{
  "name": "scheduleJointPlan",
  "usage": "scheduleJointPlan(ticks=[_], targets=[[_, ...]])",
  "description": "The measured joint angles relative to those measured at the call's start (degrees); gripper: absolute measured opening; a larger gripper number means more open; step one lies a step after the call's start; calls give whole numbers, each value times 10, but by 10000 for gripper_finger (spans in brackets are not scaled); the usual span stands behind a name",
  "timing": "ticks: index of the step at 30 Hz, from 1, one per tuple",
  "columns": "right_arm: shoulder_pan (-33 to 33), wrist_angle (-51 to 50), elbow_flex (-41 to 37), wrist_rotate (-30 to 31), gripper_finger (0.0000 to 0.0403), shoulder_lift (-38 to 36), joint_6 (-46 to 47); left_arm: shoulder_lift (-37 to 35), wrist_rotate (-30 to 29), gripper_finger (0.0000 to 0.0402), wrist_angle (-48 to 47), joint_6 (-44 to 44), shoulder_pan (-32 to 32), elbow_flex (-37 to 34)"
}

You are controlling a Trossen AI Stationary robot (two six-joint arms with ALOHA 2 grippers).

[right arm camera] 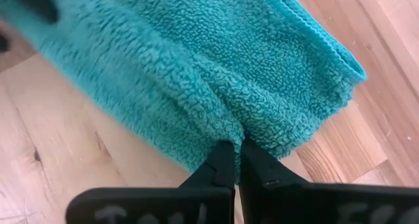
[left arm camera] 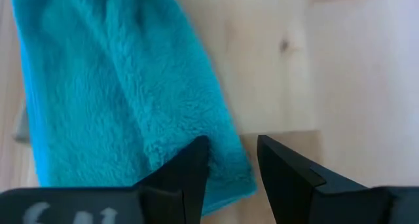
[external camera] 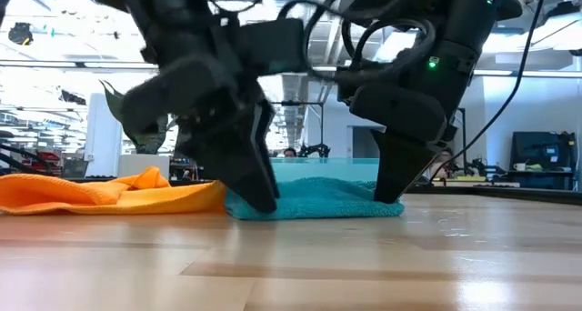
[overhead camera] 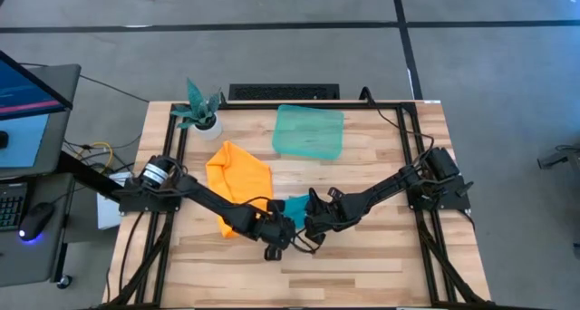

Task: Roll microfiber towels into tight, uniform cylinder then place into a basket
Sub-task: Roll the blue microfiber towel

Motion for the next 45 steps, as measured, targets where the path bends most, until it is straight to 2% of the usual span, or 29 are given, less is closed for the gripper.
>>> scheduleJointPlan(ticks=[8, 20, 25, 32, 38, 45], targets=[[6, 0, 0, 3, 42, 0, 2, -3, 45, 127, 22, -15, 19, -21], [7, -3, 0, 9, 111, -1, -8, -2, 49, 127, 24, -14, 18, -22], [6, -62, 9, -7, 122, -23, -15, 0, 51, 127, 26, -14, 18, -22], [41, -135, 9, 55, 123, -88, -19, 0, 51, 127, 25, -14, 18, -22], [105, -190, 10, 111, 122, -141, -33, 0, 51, 127, 26, -14, 18, -22], [183, -117, 10, 177, 123, -113, -103, 0, 51, 127, 25, -14, 18, -22]])
